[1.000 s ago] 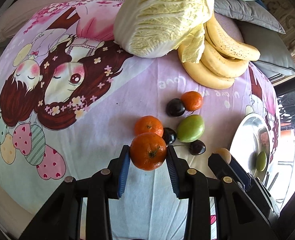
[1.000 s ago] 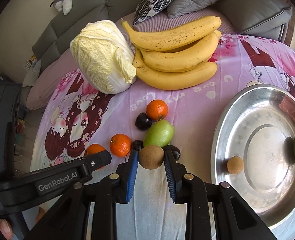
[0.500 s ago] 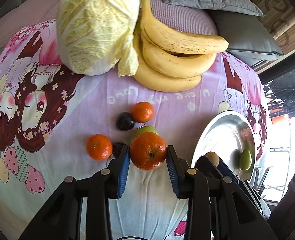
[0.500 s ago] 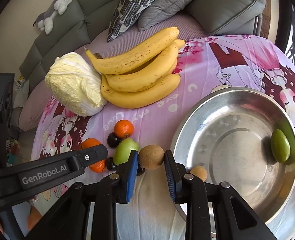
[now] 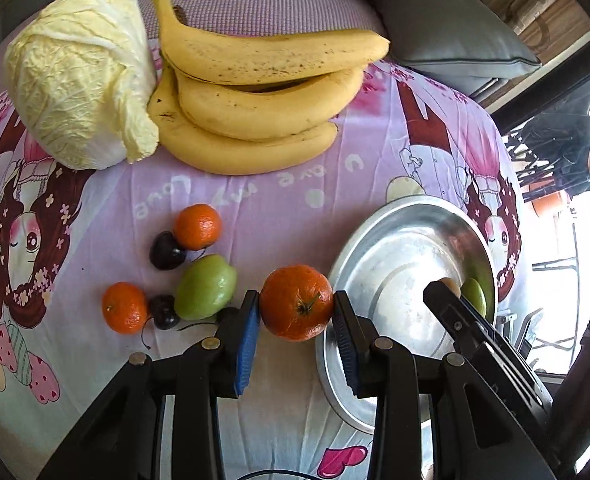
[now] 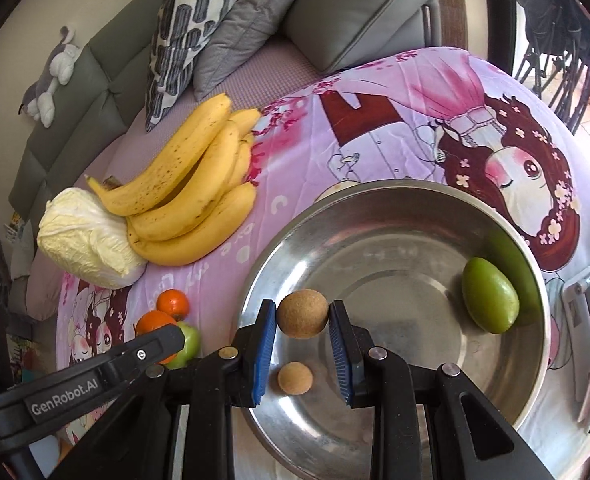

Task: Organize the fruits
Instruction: 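Carry the tangerine in the left tool and brown fruit in the right tool over the bowl, then open the left tool to drop the tangerine while the right tool releases the brown fruit, then withdraw both open tools from the bowl toward the remaining fruit, then move the left tool to a tangerine on the cloth while the right tool approaches a dark cherry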

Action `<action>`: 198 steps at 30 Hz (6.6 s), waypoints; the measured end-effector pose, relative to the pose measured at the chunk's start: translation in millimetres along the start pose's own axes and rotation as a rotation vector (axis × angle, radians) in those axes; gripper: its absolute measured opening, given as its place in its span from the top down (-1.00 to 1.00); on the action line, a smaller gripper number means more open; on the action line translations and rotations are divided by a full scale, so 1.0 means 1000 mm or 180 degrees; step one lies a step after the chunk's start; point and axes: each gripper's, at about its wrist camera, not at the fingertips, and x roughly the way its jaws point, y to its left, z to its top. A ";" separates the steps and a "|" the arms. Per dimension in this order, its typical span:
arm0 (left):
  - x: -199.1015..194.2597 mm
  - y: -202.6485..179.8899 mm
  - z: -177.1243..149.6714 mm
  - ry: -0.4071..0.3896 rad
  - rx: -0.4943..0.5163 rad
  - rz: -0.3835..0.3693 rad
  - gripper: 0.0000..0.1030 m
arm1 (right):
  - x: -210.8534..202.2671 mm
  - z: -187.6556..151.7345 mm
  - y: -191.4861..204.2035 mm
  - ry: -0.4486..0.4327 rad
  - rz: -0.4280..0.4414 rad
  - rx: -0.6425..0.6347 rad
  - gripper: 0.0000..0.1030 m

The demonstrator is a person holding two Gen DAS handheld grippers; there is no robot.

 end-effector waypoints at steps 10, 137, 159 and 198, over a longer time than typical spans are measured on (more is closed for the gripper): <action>0.023 -0.038 -0.006 0.0094 0.0274 -0.0017 0.27 | -0.002 0.007 -0.045 -0.0012 -0.0127 0.0313 0.43; -0.033 0.166 -0.069 -0.0365 -0.0774 0.0817 -0.81 | 0.012 -0.038 0.070 0.0317 -0.0286 -0.0548 -1.00; -0.031 0.221 -0.066 -0.0339 -0.1365 0.0767 -0.81 | 0.047 -0.071 0.150 0.0537 0.0182 -0.1246 -1.00; -0.008 0.197 -0.056 -0.0441 -0.1341 0.0715 -0.81 | 0.060 -0.062 0.147 0.0603 0.0473 -0.1652 -1.00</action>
